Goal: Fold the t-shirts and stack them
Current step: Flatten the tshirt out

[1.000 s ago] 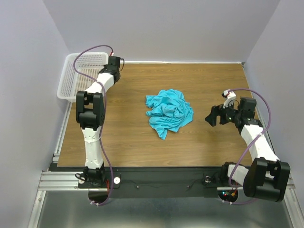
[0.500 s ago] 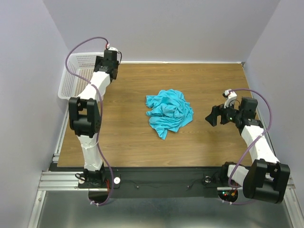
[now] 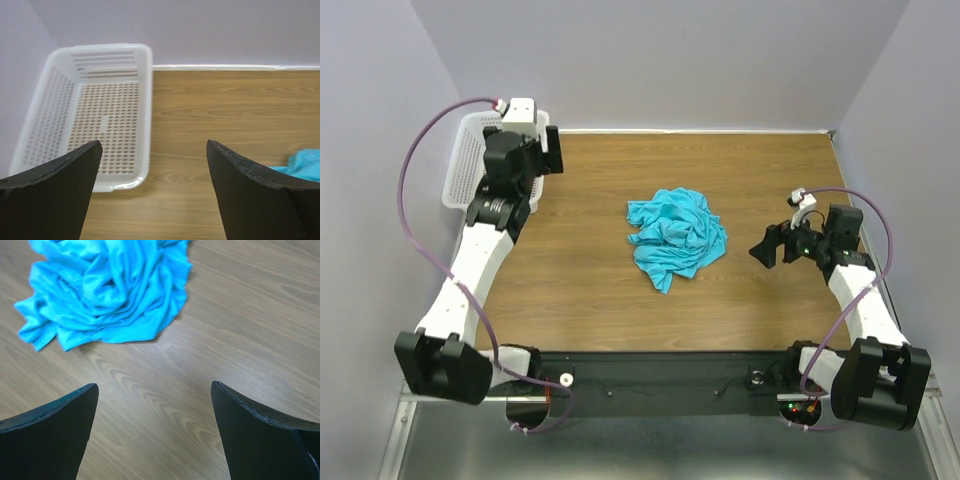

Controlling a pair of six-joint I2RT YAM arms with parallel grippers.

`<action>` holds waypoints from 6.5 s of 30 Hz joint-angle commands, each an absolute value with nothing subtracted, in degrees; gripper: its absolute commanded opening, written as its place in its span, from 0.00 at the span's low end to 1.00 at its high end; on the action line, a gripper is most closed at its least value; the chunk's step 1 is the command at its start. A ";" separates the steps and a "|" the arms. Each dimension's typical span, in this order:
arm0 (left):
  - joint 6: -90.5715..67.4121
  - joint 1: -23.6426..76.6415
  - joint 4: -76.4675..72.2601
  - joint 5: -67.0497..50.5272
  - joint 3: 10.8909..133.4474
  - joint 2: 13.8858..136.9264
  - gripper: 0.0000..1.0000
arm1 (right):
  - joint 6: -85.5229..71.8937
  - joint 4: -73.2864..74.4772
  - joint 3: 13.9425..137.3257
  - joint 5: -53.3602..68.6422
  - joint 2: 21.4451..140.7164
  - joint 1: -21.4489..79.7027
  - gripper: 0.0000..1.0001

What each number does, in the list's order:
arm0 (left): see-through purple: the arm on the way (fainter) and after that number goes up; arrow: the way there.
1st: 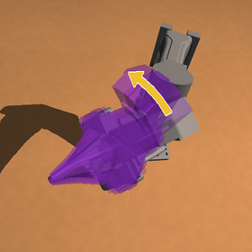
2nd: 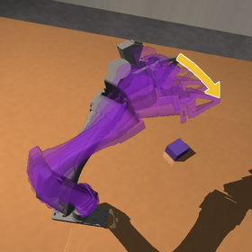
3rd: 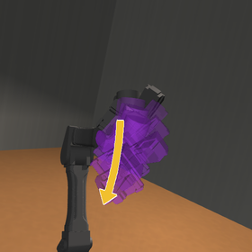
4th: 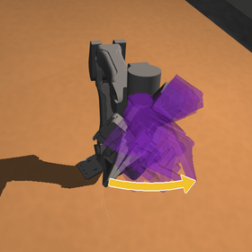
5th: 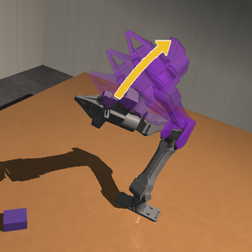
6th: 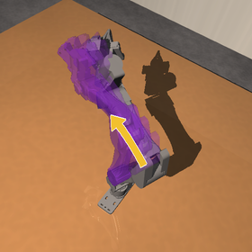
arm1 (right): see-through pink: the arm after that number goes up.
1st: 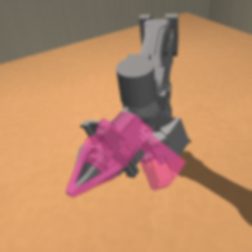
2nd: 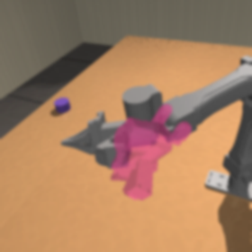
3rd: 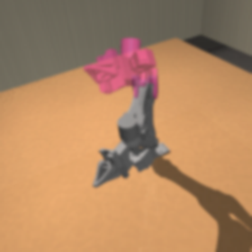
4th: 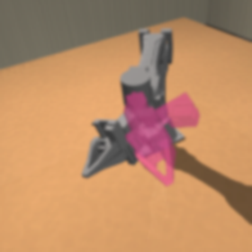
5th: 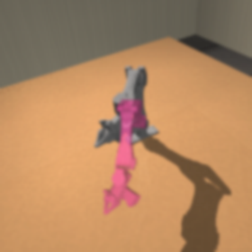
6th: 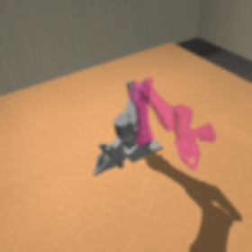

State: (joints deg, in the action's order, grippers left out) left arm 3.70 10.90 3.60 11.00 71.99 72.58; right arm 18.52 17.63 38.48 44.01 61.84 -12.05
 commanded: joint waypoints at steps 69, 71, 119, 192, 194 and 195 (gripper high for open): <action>-24.70 20.65 -20.83 -26.72 31.29 52.21 0.98 | 14.24 27.33 71.72 42.28 96.95 15.64 0.01; -24.44 20.74 -20.74 -26.81 31.38 52.21 0.99 | 14.94 28.38 73.12 41.84 95.37 15.64 0.00; -2.55 38.41 -17.75 -26.20 70.14 99.33 0.02 | 20.39 32.96 72.86 28.21 78.40 15.56 0.01; -20.83 18.19 -2.55 -7.12 71.55 91.68 0.00 | 22.23 28.83 80.27 34.99 96.95 15.82 0.65; -20.57 18.19 -2.64 -7.29 71.28 91.23 0.00 | 22.50 28.83 75.35 34.54 96.16 16.00 0.65; -20.57 18.19 -2.55 -7.56 71.19 91.14 0.00 | 22.24 28.74 74.45 34.28 96.07 16.52 0.65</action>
